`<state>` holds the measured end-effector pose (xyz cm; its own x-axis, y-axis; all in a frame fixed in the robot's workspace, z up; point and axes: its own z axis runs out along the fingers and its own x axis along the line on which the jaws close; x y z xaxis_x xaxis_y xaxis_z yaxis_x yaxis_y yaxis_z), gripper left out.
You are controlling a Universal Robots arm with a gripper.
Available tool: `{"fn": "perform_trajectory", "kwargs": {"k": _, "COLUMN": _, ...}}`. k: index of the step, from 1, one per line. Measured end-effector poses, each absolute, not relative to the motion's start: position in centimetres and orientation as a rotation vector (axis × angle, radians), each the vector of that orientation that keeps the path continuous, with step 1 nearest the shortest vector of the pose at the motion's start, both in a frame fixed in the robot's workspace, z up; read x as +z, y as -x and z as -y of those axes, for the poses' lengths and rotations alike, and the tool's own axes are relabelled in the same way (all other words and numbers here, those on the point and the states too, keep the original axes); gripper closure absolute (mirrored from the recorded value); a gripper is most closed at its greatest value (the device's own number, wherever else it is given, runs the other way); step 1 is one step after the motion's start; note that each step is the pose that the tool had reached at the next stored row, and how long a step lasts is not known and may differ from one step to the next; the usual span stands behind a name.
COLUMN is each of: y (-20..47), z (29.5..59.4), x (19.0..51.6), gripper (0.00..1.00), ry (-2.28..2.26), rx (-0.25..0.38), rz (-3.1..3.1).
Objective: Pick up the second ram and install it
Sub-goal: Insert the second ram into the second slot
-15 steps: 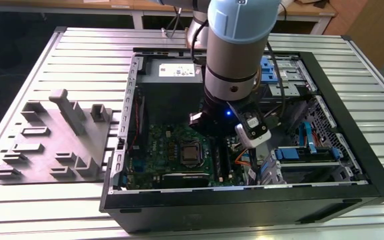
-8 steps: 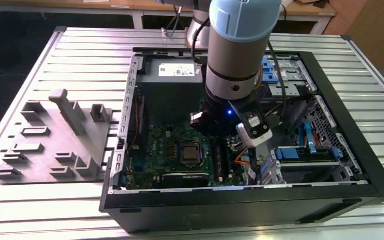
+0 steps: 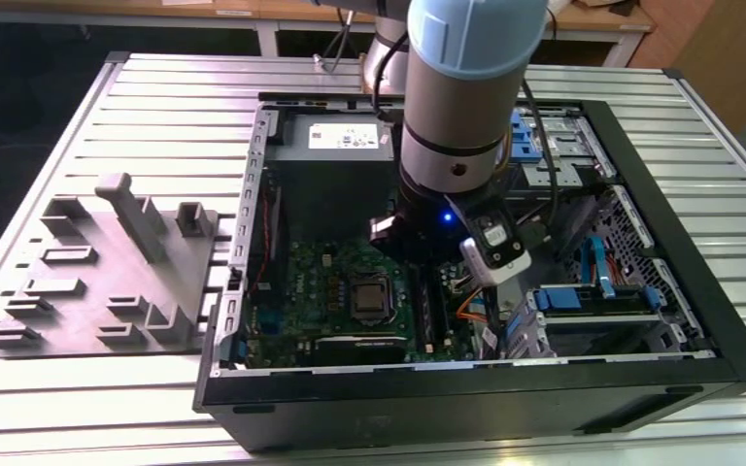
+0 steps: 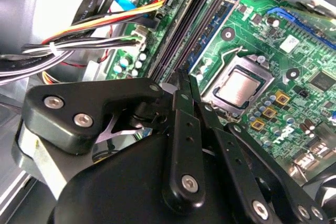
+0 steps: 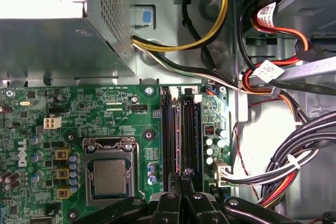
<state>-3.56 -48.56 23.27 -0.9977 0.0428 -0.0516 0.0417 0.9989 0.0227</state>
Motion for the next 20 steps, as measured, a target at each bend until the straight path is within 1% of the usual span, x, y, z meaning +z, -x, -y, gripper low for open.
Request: {"fn": "perform_trajectory", "kwargs": {"k": 20, "y": 3.53, "z": 48.6, "x": 23.03, "gripper": 0.89, "ry": -0.041, "rx": 0.034, "rz": -3.09}}
